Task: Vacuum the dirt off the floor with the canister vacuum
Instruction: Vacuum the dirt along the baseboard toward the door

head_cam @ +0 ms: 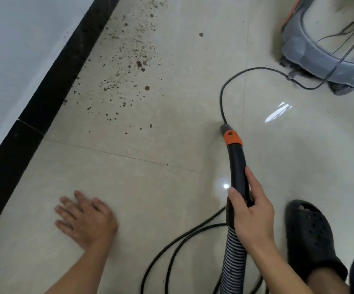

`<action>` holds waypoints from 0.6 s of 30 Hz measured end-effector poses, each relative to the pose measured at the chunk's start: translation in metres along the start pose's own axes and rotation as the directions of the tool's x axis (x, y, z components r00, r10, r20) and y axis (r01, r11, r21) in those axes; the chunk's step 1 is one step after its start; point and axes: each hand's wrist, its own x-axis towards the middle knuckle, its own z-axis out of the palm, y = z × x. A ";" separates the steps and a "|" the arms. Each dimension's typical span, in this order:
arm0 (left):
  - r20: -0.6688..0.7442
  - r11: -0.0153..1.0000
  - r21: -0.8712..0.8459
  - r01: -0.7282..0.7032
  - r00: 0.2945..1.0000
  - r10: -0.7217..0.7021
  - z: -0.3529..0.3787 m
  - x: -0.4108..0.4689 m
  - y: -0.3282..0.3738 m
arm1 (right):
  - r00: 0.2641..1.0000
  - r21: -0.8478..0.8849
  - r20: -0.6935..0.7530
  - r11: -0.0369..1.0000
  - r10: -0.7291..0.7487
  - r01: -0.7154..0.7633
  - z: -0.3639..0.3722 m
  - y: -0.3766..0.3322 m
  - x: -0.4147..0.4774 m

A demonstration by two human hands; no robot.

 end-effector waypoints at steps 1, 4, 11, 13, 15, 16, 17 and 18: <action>-0.003 1.000 -0.001 -0.003 1.000 0.003 0.000 0.000 -0.001 | 1.000 0.001 0.009 1.000 0.002 -0.002 0.001 0.001 -0.004; -0.006 1.000 -0.004 -0.019 1.000 0.019 0.000 -0.001 0.001 | 1.000 0.010 0.023 1.000 0.009 -0.009 0.000 0.004 -0.019; -0.008 1.000 -0.011 -0.024 1.000 0.024 -0.002 0.000 0.000 | 0.978 -0.031 0.207 0.999 0.018 -0.012 -0.010 0.016 -0.056; -0.007 0.999 -0.014 -0.031 1.000 0.031 -0.002 -0.002 0.001 | 0.981 -0.048 0.193 0.999 0.006 0.003 -0.008 0.016 -0.054; -0.018 0.999 -0.014 -0.032 0.999 0.031 -0.002 -0.001 0.001 | 0.984 -0.037 0.177 0.999 -0.023 0.030 0.000 0.012 -0.038; -0.020 0.999 -0.016 -0.030 0.999 0.030 -0.001 -0.001 0.001 | 0.982 -0.020 0.183 0.999 -0.046 0.050 0.005 0.007 -0.027; -0.019 0.999 -0.016 -0.030 0.999 0.030 -0.001 -0.001 0.001 | 0.978 -0.002 0.195 0.998 -0.067 0.069 0.011 0.002 -0.017; -0.016 0.999 -0.010 -0.030 0.999 0.030 0.000 0.000 0.000 | 0.973 0.012 0.213 0.997 -0.083 0.083 0.017 -0.004 -0.008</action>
